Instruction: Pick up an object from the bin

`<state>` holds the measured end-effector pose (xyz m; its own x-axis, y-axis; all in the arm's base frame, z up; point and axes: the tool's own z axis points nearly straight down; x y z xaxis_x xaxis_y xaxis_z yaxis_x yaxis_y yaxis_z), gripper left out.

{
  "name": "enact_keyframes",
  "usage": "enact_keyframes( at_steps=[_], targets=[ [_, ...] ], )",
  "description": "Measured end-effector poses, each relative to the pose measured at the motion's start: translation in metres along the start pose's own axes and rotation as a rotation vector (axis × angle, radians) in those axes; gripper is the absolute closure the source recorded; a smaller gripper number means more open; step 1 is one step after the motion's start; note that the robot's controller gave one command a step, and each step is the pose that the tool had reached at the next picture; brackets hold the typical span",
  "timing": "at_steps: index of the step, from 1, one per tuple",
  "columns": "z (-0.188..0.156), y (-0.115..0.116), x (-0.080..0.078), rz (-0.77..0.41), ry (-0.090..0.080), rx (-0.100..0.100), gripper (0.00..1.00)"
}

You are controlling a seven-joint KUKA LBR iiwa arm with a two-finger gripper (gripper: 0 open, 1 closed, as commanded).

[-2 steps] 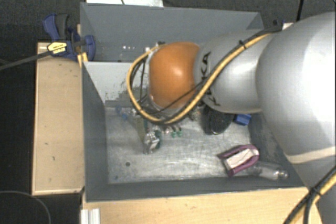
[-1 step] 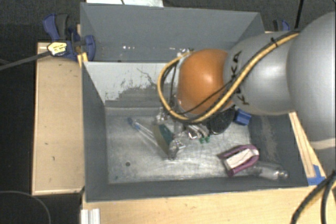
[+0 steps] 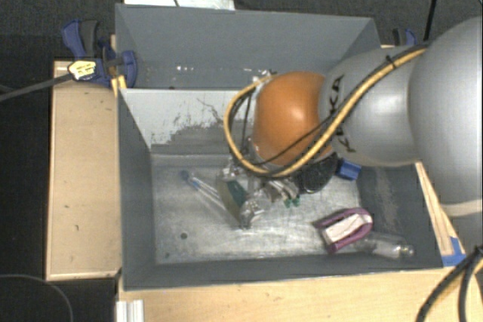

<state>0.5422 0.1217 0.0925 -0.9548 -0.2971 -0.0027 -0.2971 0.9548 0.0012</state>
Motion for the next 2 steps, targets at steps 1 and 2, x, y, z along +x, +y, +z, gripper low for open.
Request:
enact_keyframes(
  at_steps=[1, 2],
  targets=[
    [0.016, -0.032, 0.013, 0.268, -0.011, -0.007, 1.00],
    [-0.137, -0.041, 0.000, -0.035, -0.007, 0.003, 1.00]
  ],
)
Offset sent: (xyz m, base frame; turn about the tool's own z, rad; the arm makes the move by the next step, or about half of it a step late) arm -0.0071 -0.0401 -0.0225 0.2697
